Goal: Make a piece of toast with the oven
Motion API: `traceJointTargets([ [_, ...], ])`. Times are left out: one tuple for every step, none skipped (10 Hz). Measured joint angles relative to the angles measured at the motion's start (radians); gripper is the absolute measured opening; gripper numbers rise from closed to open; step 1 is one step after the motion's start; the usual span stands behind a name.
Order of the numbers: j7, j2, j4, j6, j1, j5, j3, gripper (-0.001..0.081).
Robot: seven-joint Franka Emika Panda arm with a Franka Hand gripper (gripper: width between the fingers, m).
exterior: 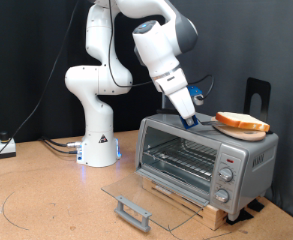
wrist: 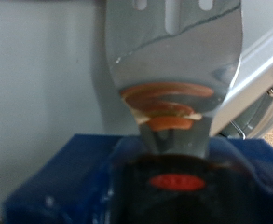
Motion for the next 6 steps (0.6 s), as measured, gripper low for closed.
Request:
traceJointTargets([
  [0.017,0.01,0.001,0.029,0.001,0.002,0.031,0.0411],
  [0.026,0.021,0.003,0.052,0.003,0.009,0.054,0.0411],
  [0.03,0.027,0.007,0.07,0.005,0.02,0.073,0.0411],
  [0.032,0.035,0.013,0.085,0.005,0.031,0.088,0.0411],
  [0.034,0.043,0.02,0.103,0.005,0.039,0.103,0.0411],
  [0.041,0.05,0.026,0.118,0.005,0.044,0.115,0.0411],
])
